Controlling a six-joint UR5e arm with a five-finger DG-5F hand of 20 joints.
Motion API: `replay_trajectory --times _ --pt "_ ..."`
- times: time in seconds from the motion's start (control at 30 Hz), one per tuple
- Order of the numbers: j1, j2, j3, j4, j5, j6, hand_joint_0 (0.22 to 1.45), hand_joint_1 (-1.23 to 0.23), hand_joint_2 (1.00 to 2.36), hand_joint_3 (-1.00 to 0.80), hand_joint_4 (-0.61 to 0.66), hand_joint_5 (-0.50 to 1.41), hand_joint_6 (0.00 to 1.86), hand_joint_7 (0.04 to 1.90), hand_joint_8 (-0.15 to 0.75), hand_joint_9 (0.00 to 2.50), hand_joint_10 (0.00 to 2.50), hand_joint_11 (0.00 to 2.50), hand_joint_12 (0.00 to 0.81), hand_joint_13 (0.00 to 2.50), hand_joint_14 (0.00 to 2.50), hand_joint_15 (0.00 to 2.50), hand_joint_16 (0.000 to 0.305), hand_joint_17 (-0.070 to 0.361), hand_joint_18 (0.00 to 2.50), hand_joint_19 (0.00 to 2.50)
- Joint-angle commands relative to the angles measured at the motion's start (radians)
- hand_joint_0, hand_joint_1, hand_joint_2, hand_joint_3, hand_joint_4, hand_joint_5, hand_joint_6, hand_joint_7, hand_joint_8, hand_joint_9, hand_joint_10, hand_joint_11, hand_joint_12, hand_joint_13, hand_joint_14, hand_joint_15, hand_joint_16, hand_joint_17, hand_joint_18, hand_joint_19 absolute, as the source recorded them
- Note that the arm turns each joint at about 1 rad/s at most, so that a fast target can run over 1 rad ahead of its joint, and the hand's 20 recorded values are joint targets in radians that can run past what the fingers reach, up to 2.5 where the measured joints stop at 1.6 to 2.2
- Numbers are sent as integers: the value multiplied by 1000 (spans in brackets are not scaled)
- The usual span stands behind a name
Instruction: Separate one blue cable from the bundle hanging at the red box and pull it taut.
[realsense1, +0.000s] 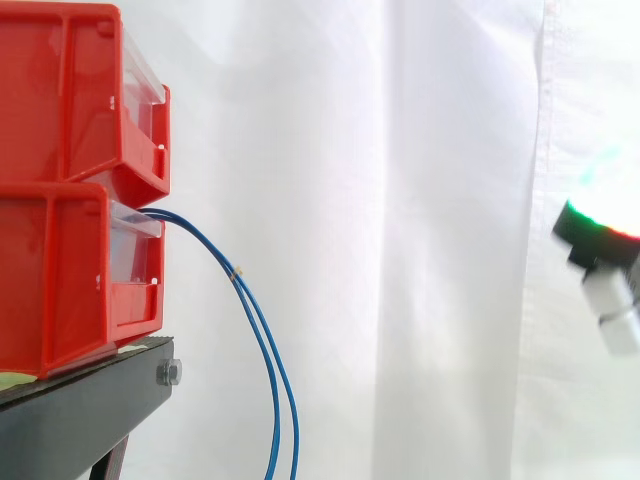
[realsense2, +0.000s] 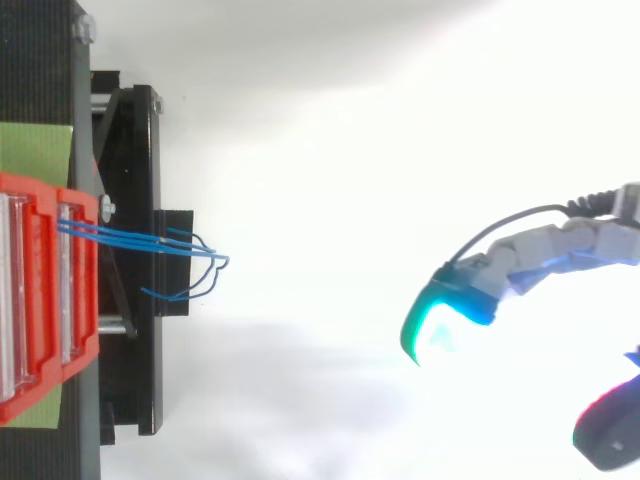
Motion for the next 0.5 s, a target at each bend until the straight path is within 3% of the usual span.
replay_trajectory --times 0.0,0.2,0.3,0.37,0.4,0.47 --pt "1 -37 1 22 26 -1 556 -470 1000 -500 248 -212 502 798 271 484 7 202 348 409 7 178 49 111 439 502" --pt "2 -72 0 85 141 -18 556 -468 1000 -500 250 -211 502 798 273 497 8 219 349 421 7 185 49 111 444 512" --pt "5 -74 0 97 161 -21 558 -466 1000 -500 252 -211 502 800 273 498 8 215 348 430 7 187 49 111 448 513" --pt "7 -106 0 131 232 -44 557 -466 1000 -500 255 -210 503 801 274 503 8 221 348 433 9 191 49 111 451 512" --pt "7 -106 0 131 232 -44 557 -466 1000 -500 255 -209 503 801 274 504 7 214 347 434 7 188 49 111 452 512" --pt "1 -140 0 164 282 -36 558 -466 1000 -500 254 -209 503 802 275 505 8 222 348 434 8 195 49 111 452 512"
